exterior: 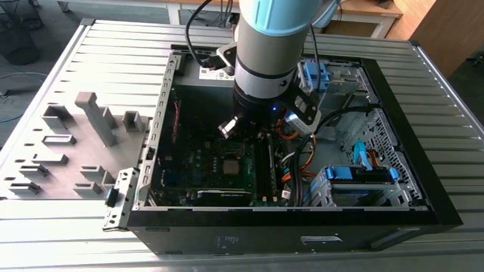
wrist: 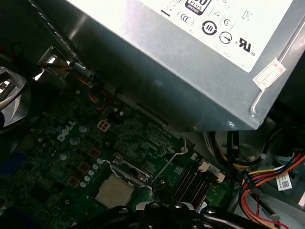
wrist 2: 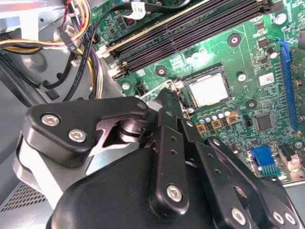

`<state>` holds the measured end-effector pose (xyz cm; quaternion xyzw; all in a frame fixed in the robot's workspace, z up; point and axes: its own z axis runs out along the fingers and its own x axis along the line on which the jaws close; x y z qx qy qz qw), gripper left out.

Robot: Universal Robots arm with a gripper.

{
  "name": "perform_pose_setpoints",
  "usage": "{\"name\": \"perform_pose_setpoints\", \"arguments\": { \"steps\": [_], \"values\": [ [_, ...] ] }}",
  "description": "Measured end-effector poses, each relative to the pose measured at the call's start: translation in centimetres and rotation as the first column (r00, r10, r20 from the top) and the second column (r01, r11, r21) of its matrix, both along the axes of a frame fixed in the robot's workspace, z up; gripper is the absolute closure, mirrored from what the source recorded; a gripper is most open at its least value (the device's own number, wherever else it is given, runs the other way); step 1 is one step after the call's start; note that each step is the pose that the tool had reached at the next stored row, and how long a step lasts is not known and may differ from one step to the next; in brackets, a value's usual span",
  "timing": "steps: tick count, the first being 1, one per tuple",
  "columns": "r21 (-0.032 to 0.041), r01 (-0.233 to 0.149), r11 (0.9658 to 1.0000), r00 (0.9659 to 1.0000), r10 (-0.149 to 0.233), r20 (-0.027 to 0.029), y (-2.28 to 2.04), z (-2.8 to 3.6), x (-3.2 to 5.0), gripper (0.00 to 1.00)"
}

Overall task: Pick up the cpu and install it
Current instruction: 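Close the cpu cover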

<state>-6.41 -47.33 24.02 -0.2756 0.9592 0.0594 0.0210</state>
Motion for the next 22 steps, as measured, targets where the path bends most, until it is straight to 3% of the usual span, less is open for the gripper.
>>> {"name": "perform_pose_setpoints", "arguments": {
  "steps": [13, 22],
  "values": [
    [-0.0009, -0.004, 1.0000, 1.0000, 0.004, 0.0000, -0.71, -0.03, 0.04, 0.89],
    [-0.0010, -0.006, 1.0000, 1.0000, 0.006, 0.0000, -0.79, -0.07, 0.25, 0.89]
  ]
}}
